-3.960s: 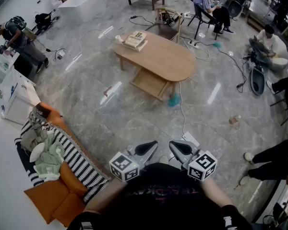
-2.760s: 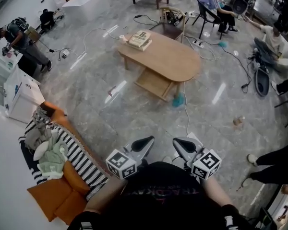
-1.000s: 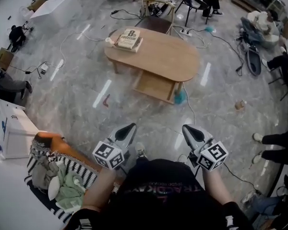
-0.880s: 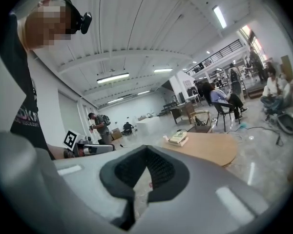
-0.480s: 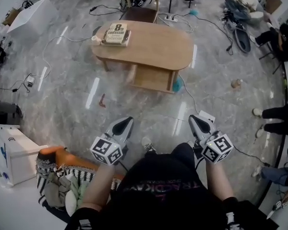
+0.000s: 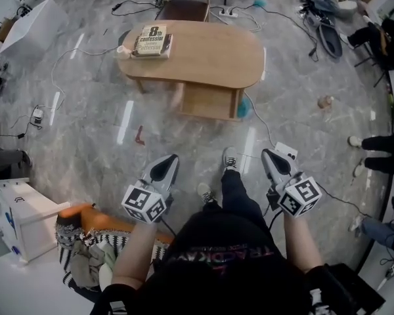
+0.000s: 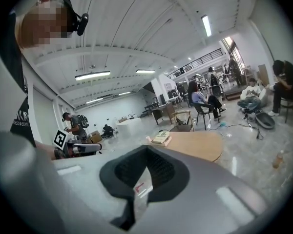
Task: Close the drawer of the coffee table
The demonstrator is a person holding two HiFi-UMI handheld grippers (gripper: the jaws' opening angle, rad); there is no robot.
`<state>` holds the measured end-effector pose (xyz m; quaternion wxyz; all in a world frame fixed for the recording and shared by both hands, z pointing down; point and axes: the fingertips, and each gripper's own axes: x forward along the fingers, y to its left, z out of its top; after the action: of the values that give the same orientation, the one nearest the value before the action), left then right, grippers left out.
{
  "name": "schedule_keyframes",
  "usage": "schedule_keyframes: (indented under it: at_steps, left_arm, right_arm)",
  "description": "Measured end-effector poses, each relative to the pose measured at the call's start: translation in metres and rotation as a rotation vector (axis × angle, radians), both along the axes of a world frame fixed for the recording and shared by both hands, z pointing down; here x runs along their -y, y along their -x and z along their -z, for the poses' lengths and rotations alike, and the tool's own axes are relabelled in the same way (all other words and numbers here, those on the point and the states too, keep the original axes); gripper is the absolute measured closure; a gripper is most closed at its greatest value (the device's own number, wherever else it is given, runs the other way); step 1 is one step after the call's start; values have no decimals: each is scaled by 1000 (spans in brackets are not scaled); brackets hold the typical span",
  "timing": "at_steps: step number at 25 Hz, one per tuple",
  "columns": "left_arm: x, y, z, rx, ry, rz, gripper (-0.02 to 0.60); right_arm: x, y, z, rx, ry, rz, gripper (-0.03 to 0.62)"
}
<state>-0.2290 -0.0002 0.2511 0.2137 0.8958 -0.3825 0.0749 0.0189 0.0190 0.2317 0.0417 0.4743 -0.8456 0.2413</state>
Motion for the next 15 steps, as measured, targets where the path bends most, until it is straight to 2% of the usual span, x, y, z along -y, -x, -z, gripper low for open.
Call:
schedule_keyframes:
  at_steps: [8, 15]
  left_arm:
    - [52, -21, -24, 68, -4, 17, 578]
    - [101, -32, -67, 139, 20, 25, 578]
  right_arm:
    - [66, -12, -31, -26, 6, 61, 595]
    - [121, -21, -85, -64, 32, 104, 595]
